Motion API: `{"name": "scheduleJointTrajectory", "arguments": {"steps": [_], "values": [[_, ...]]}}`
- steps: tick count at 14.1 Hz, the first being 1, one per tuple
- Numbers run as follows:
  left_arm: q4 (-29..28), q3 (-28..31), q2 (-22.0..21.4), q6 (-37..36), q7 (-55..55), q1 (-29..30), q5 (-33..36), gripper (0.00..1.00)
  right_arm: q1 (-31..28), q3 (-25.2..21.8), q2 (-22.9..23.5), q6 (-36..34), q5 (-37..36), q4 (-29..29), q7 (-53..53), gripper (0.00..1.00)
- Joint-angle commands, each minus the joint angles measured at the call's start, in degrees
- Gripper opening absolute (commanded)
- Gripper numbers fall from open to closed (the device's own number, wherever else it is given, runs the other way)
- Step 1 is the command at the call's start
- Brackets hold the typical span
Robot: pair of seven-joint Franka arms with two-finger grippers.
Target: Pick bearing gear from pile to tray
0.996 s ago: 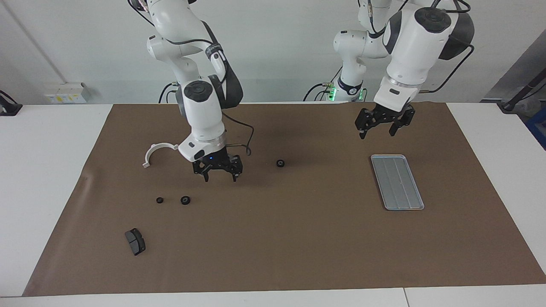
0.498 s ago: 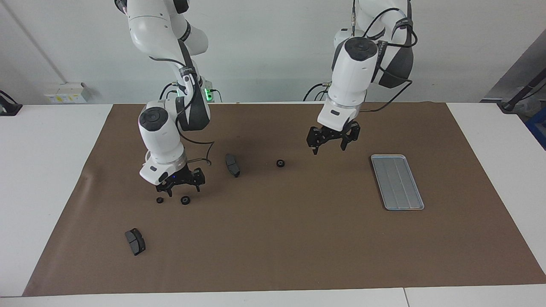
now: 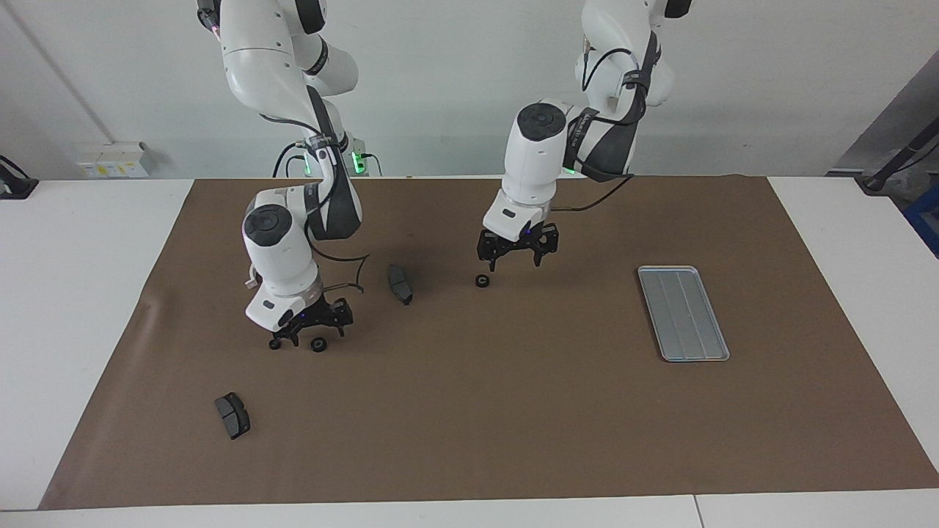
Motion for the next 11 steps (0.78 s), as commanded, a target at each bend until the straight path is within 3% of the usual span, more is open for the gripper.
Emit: {"name": "scheduleJointTrajectory", "arguments": {"steps": [1, 7, 11], "values": [[-1.2, 1.2, 3.6, 5.4, -3.6, -3.2, -0.4, 1.00, -1.3, 0.7, -0.2, 2.0, -0.2, -1.7, -1.5, 0.62], [-7.5, 1.2, 4.8, 13.4, -4.9, -4.0, 0.2, 1.00, -1.4, 0.7, -0.3, 3.3, -0.2, -3.4, -1.4, 0.59], [-8.6, 1.2, 5.3, 14.5, -5.0, -4.7, 0.2, 1.00, -1.5, 0.7, -0.3, 3.6, 0.3, -3.4, -1.2, 0.56]]}}
